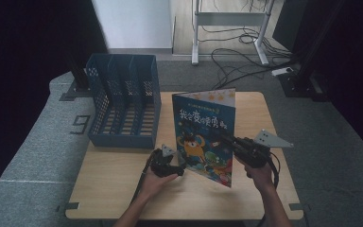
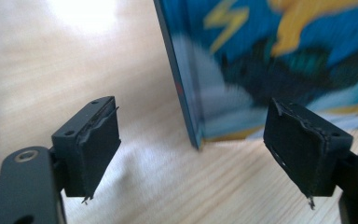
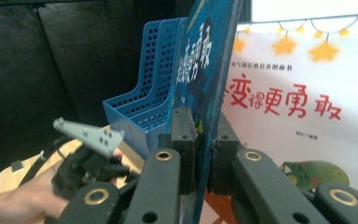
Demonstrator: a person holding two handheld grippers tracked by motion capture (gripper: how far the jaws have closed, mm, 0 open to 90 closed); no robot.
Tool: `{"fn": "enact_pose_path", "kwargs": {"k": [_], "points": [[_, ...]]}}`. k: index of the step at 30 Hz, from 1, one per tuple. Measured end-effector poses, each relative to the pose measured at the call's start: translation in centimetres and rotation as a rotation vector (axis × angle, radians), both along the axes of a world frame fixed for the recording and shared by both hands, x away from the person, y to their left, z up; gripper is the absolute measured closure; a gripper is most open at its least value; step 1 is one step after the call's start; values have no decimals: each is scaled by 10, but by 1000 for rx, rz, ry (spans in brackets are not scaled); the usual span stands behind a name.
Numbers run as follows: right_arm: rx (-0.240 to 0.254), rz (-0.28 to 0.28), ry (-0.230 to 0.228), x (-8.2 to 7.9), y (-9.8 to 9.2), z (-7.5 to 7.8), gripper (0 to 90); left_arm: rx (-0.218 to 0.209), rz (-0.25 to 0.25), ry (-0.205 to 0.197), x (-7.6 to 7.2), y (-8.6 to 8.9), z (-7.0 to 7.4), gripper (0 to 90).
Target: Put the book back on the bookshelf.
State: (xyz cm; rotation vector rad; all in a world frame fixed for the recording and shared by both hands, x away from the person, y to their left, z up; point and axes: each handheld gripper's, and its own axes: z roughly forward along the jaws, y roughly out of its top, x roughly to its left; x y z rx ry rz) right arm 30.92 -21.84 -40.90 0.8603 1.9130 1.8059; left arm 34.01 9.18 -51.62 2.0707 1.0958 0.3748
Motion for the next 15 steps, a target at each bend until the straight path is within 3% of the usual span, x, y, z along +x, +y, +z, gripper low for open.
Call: {"fn": "enact_pose_path", "kwargs": {"k": [15], "points": [[10, 4, 13, -6, -14, -11, 803, -70, -11, -44, 12, 2, 27, 251]]}}
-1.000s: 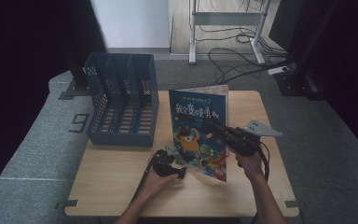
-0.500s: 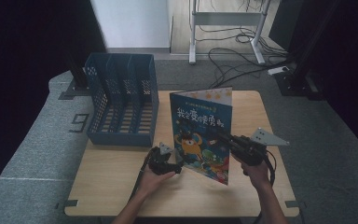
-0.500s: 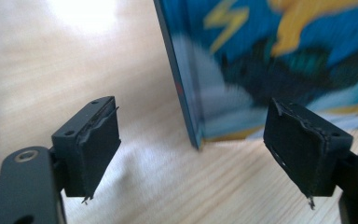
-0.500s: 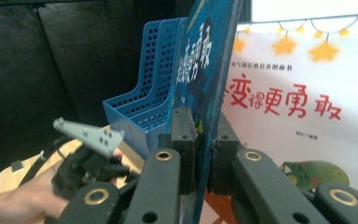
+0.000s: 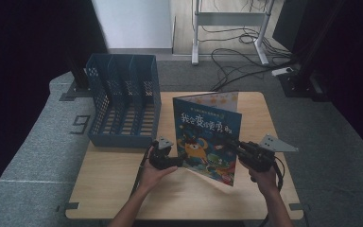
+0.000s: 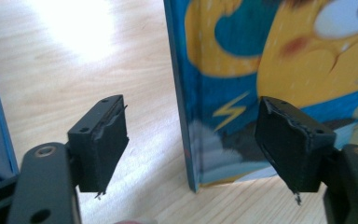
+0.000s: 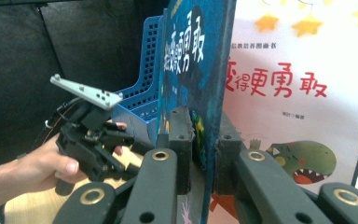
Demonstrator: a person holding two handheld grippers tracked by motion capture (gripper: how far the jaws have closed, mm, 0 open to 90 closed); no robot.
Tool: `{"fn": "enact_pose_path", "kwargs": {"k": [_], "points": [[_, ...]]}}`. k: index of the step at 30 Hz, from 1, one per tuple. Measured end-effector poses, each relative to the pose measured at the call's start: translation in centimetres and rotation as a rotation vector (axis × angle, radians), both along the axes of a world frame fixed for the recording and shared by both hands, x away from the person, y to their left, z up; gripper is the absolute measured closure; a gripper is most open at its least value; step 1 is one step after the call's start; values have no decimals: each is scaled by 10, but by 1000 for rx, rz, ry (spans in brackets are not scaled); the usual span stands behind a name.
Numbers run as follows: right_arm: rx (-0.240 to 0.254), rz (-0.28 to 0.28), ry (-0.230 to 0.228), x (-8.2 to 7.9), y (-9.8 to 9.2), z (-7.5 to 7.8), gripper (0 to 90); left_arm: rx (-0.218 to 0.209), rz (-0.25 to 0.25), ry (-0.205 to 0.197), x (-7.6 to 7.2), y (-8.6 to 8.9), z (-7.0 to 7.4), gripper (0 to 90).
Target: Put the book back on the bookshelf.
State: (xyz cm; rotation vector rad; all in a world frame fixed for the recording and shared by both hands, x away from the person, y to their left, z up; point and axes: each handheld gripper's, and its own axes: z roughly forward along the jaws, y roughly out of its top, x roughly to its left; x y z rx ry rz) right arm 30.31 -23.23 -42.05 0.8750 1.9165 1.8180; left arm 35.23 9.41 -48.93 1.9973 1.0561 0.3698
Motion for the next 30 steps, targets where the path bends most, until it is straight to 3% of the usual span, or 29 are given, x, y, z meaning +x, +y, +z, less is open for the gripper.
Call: {"fn": "enact_pose_path", "kwargs": {"k": [8, 21, 30], "points": [[-16, 0, 4, -4, -4, -5, 798, -28, -39, -67, 2, -3, 15, 283], [-38, -19, 0, -4, -13, -15, 754, -86, -82, -138, 4, -4, 38, 315], [-70, -45, -10, -2, -16, -20, 708, -110, -104, -158, 1, -8, 43, 361]]}}
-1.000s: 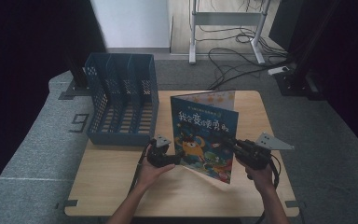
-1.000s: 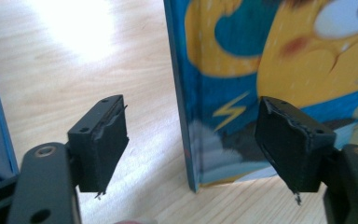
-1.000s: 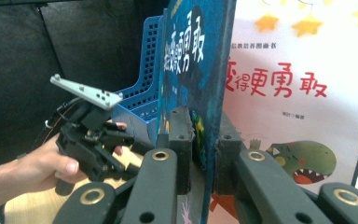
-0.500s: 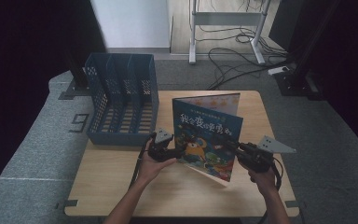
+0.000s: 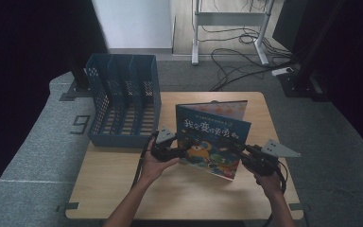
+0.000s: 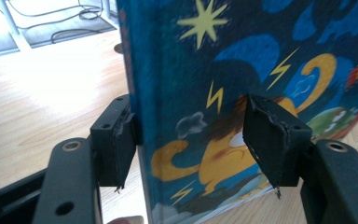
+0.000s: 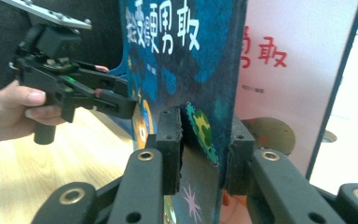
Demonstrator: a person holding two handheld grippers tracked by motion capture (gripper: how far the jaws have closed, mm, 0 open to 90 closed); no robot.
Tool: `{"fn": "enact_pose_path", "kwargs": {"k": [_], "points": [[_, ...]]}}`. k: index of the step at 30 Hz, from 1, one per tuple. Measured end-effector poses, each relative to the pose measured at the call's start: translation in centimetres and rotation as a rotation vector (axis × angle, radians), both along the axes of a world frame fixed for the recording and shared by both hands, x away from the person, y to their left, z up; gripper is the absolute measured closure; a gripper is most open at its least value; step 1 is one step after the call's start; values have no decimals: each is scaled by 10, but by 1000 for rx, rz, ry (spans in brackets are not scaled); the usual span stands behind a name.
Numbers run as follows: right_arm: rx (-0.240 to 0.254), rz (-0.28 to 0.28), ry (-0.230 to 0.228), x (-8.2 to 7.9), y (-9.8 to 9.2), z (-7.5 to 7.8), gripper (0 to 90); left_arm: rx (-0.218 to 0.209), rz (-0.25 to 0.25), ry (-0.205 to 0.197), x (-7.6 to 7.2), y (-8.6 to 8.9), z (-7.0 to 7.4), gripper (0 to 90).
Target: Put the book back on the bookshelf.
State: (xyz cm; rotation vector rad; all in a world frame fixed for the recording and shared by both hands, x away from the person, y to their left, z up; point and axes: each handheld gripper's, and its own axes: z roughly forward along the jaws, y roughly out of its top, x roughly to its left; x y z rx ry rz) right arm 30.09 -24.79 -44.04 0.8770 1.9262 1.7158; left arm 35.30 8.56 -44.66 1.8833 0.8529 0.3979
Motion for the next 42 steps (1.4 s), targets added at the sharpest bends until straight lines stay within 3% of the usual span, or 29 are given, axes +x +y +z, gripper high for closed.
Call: {"fn": "enact_pose_path", "kwargs": {"k": [14, 21, 24, 29, 35, 38, 42], "points": [[-5, -59, 7, 6, -5, -8, 598, -16, -25, -26, -9, -3, -2, 357], [-5, -130, 37, 11, -11, -11, 569, -13, -22, -39, -10, -4, -2, 359], [7, -128, 48, 13, -13, -12, 569, -2, -21, -48, -11, -5, -2, 370], [-16, -136, 49, 17, -10, -13, 554, -2, -37, -55, -14, -5, -3, 385], [-35, -173, 38, 19, -8, -13, 448, -1, -44, -64, -17, -6, -3, 386], [-36, -164, 36, 21, -7, -13, 496, 0, -57, -71, -19, -7, -4, 393], [-59, -165, 28, 21, -4, -14, 482, 1, -68, -79, -21, -8, -3, 389]]}}
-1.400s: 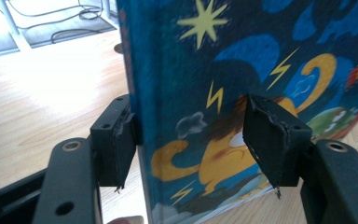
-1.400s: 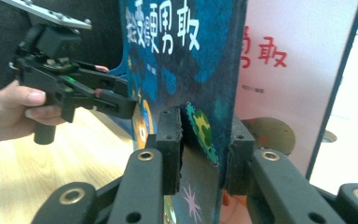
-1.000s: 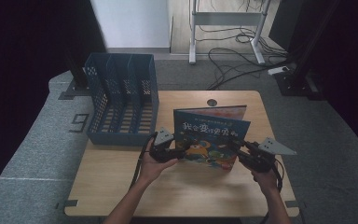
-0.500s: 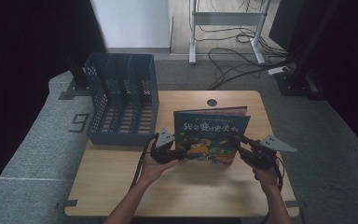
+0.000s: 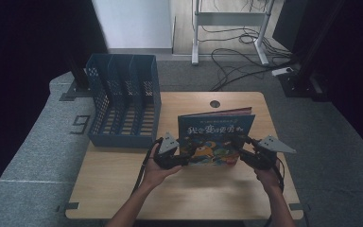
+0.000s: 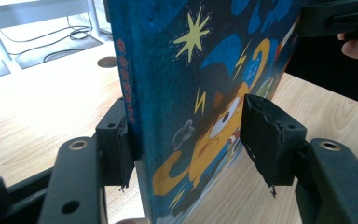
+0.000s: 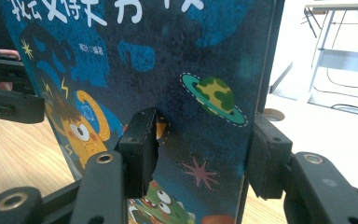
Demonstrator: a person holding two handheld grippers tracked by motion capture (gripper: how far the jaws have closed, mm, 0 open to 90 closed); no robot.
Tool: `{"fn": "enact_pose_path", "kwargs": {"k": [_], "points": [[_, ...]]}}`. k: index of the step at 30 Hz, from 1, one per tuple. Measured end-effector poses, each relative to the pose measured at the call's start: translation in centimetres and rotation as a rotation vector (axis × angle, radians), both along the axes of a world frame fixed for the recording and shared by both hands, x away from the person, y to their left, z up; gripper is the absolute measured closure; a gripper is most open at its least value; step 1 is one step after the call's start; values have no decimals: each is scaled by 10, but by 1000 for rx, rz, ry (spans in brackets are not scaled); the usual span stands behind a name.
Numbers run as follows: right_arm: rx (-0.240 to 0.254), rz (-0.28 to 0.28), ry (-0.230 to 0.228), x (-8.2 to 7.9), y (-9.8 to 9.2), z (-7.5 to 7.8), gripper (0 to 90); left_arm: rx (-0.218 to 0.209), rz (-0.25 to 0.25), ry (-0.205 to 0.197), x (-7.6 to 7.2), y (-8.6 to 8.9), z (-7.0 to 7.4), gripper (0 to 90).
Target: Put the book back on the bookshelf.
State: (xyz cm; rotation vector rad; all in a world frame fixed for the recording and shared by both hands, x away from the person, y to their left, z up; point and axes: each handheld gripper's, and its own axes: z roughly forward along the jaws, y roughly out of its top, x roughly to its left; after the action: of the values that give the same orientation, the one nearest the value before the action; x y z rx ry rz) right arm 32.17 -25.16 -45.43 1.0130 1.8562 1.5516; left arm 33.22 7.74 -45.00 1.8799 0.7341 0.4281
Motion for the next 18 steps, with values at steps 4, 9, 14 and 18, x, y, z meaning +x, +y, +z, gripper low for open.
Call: {"fn": "enact_pose_path", "kwargs": {"k": [4, 9, 14, 18], "points": [[-4, -13, 9, 1, -1, -1, 439, -9, -12, -7, -1, -1, 1, 390], [0, -35, 9, 4, 0, -1, 363, -12, -17, -18, -3, -3, 1, 398], [-3, -35, 8, 8, 3, -1, 356, -25, -29, -39, -11, -3, 0, 445], [1, -34, 9, 10, 3, -2, 364, -32, -49, -56, -14, -5, 0, 466]]}}
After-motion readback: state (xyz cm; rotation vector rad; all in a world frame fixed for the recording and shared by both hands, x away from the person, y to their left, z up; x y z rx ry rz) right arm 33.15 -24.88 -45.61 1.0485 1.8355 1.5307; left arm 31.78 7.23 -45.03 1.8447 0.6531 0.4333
